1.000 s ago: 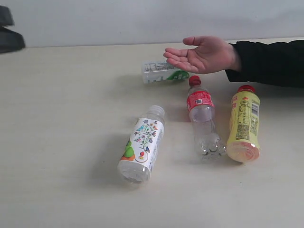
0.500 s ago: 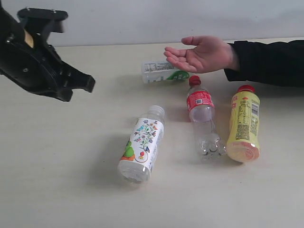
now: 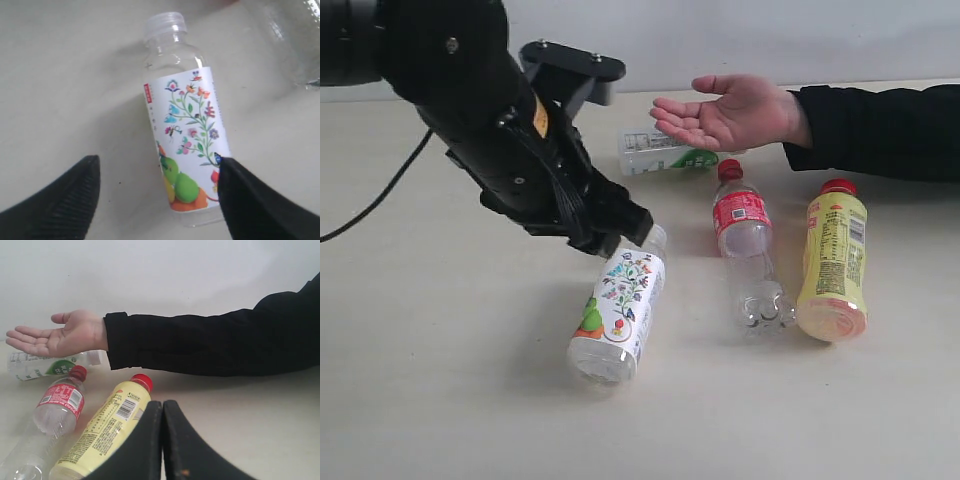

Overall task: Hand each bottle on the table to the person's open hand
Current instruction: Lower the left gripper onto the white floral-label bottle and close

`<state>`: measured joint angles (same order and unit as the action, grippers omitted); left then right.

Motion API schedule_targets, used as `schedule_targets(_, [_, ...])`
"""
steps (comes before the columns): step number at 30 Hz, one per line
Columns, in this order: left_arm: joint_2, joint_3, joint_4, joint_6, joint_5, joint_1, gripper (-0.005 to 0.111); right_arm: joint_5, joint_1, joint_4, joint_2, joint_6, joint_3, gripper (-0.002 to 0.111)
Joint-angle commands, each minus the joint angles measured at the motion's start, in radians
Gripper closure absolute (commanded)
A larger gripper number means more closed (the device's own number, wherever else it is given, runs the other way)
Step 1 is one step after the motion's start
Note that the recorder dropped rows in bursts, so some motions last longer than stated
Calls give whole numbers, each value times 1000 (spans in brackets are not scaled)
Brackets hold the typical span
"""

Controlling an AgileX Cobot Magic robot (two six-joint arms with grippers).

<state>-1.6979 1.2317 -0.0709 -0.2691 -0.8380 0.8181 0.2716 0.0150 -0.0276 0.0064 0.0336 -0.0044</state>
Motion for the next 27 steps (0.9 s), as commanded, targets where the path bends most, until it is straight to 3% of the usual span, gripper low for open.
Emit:
schedule_targets(1, [-78,43,7,-25,9,30,35,-4,-5,1,-6,-5,4,108])
schedule_targets(27, [-336,74,3,-31,133,30,35,-4,-5,1,-6,-5,4,108])
